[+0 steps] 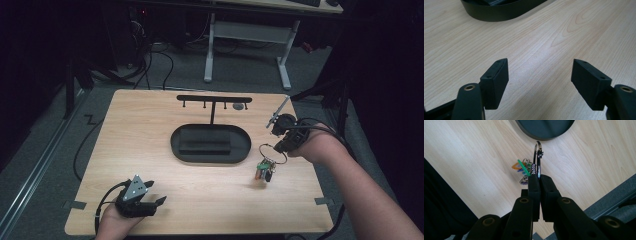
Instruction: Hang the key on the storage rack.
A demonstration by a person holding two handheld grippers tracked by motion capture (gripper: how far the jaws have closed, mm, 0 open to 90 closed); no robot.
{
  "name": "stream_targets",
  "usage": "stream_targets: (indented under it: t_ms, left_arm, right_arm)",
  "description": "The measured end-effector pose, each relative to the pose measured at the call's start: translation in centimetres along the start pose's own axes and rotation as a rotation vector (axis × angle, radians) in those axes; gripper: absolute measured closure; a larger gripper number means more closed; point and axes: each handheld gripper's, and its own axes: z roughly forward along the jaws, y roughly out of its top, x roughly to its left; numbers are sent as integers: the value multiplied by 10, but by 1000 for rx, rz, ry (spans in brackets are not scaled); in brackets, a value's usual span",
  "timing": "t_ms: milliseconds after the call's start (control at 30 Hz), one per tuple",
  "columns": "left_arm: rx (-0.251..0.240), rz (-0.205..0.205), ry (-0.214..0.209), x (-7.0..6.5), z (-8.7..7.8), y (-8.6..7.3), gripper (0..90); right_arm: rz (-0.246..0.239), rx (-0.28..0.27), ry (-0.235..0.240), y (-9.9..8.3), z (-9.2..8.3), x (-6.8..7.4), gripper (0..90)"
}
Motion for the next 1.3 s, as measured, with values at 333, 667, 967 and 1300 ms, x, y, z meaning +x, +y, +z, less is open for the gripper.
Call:
stream_targets:
  t_ms: [333, 667, 967, 1300]
  left_arm:
    - [-4, -6, 2, 1, -1, -1, 303]
    - [-2, -6, -1, 1, -1, -1, 304]
    - [-4, -3, -5, 1, 0, -1, 303]
    - [-9, -6, -4, 2, -1, -2, 303]
  right_arm:
    - [22, -23, -5, 10, -21, -7, 877]
    - [10, -30, 6, 19, -20, -6, 877]
    - [18, -43, -13, 33, -30, -6, 877]
    - [21, -54, -27, 55, -32, -10, 877]
